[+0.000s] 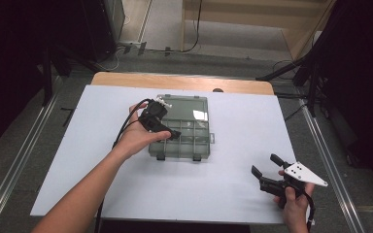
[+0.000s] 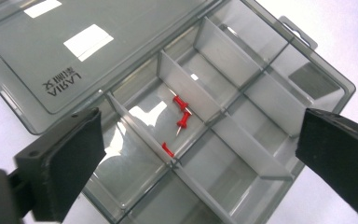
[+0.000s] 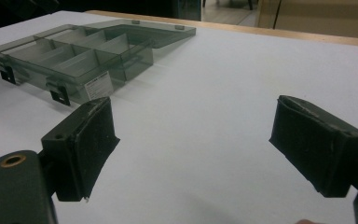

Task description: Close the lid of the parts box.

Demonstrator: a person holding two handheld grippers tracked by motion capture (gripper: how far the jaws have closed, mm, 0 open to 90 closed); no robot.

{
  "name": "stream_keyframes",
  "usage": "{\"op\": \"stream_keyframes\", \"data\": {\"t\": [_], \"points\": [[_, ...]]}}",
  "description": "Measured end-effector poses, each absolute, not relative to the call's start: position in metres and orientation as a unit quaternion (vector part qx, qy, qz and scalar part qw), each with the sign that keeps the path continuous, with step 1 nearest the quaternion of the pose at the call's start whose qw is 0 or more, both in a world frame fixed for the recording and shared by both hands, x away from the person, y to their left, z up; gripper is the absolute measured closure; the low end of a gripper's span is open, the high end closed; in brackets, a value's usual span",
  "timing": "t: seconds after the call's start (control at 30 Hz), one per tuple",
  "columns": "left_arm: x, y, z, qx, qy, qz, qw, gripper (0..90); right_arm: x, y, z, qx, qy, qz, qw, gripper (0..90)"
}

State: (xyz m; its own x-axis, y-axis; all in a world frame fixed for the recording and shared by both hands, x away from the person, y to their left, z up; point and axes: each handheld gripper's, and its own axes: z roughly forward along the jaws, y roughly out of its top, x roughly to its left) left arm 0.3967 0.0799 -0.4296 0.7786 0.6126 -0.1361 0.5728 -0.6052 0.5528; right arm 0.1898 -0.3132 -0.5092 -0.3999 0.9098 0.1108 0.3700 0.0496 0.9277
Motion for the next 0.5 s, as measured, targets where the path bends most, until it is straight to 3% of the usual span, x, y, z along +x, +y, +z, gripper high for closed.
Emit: {"op": "stream_keyframes", "data": {"t": [0.5], "points": [[0.399, 0.099, -0.429, 0.883, 0.346, 0.036, 0.316, 0.0, 0.193, -0.305, -0.507, 0.476, 0.677, 0.494, 0.268, 14.2]]}}
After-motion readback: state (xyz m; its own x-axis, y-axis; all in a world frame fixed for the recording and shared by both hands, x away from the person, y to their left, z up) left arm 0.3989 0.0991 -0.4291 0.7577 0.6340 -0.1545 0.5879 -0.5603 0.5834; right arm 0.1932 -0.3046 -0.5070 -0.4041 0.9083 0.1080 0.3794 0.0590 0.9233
